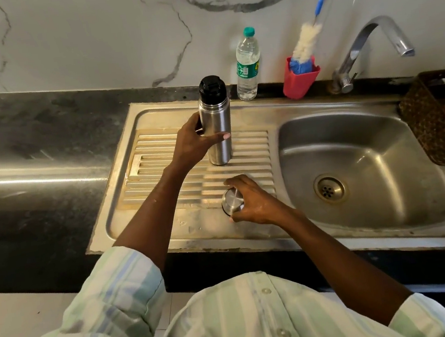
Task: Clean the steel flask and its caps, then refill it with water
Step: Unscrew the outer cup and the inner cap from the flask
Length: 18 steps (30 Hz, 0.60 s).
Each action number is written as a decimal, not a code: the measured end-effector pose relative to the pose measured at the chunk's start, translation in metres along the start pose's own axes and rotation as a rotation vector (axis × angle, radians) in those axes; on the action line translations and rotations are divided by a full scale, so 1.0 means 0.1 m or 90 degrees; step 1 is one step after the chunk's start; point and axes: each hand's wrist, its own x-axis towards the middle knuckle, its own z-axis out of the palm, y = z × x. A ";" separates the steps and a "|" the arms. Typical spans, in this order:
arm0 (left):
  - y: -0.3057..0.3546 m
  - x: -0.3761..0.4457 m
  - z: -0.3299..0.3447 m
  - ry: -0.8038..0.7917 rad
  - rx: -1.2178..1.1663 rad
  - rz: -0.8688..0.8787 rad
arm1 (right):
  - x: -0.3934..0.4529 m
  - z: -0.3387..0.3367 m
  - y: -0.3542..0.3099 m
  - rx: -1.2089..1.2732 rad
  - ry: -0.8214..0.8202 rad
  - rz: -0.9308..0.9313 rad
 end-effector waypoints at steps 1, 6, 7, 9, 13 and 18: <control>-0.01 0.00 0.00 0.001 0.000 -0.002 | 0.00 -0.03 -0.02 0.018 0.009 -0.002; 0.00 0.02 -0.01 0.000 0.004 -0.007 | 0.08 -0.46 -0.43 0.139 0.337 -0.062; -0.01 0.02 0.00 0.000 0.008 -0.007 | 0.12 -0.58 -0.53 0.154 0.403 -0.081; 0.00 0.02 -0.01 -0.001 0.012 -0.008 | 0.24 -0.83 -0.70 0.161 0.481 -0.111; 0.01 0.02 0.00 -0.007 0.028 -0.022 | 0.57 -1.18 -0.92 0.045 0.500 -0.133; 0.12 0.08 -0.02 -0.010 0.073 -0.017 | 0.84 -1.44 -1.16 -0.223 0.365 -0.046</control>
